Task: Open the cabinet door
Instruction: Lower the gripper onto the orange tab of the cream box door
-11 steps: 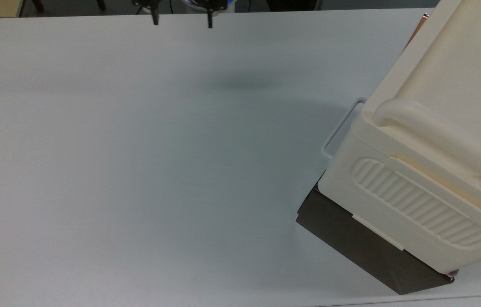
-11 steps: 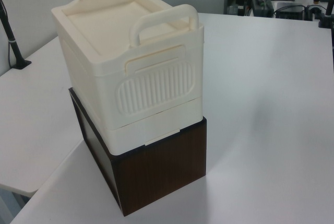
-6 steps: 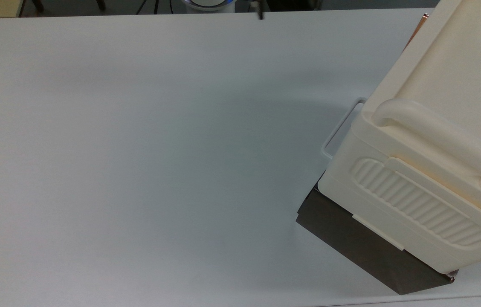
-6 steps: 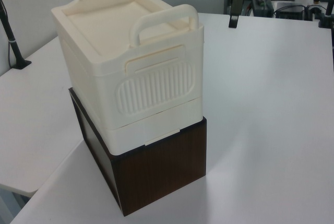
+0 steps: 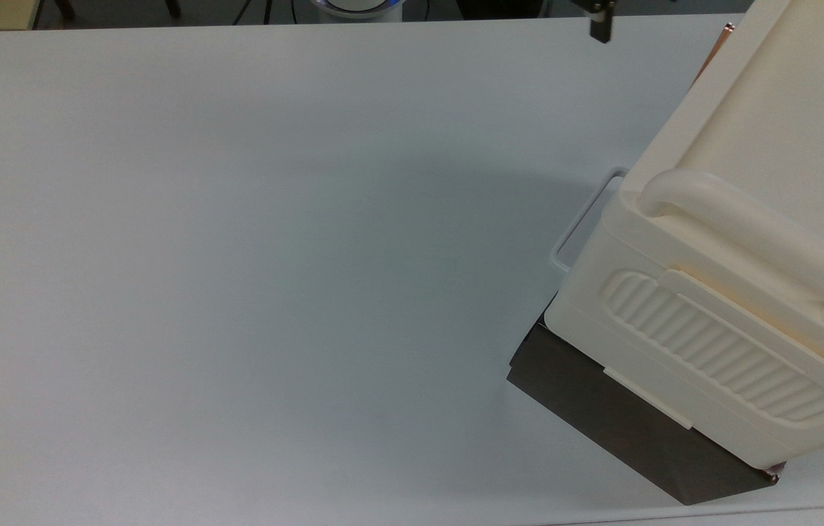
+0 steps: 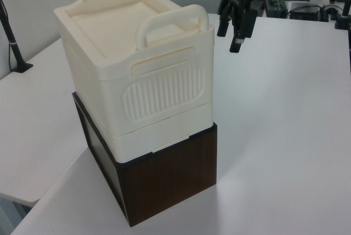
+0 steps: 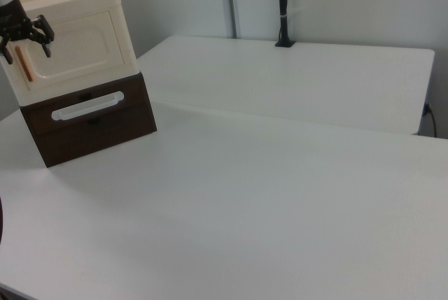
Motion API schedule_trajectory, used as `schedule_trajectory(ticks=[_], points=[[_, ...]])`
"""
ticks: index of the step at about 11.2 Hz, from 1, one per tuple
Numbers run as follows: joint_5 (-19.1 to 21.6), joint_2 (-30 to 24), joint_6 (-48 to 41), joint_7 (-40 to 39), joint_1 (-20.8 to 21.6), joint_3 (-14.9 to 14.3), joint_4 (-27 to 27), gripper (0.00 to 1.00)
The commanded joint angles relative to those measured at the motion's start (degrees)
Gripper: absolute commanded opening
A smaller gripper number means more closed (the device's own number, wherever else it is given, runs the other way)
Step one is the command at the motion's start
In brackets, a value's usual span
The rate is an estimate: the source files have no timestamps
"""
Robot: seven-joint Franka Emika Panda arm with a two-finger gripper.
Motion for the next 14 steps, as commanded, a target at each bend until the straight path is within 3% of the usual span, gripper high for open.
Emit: schedule_trajectory(ticks=[1,3,5,7,11,14], points=[[1.62,2.82,4.55,-8.23,2.46,-0.57,2.73,0.91],[1.63,3.96,7.37,-8.05,3.69,-0.4,2.81,0.77],[1.62,4.57,8.88,-8.05,4.31,-0.4,2.73,0.51],[1.71,5.1,8.97,-7.97,4.31,-0.4,2.64,0.16],[1.97,5.02,8.88,-7.88,4.31,-0.4,2.64,0.02],[1.98,4.32,4.96,-7.97,4.31,-0.48,2.2,0.03]])
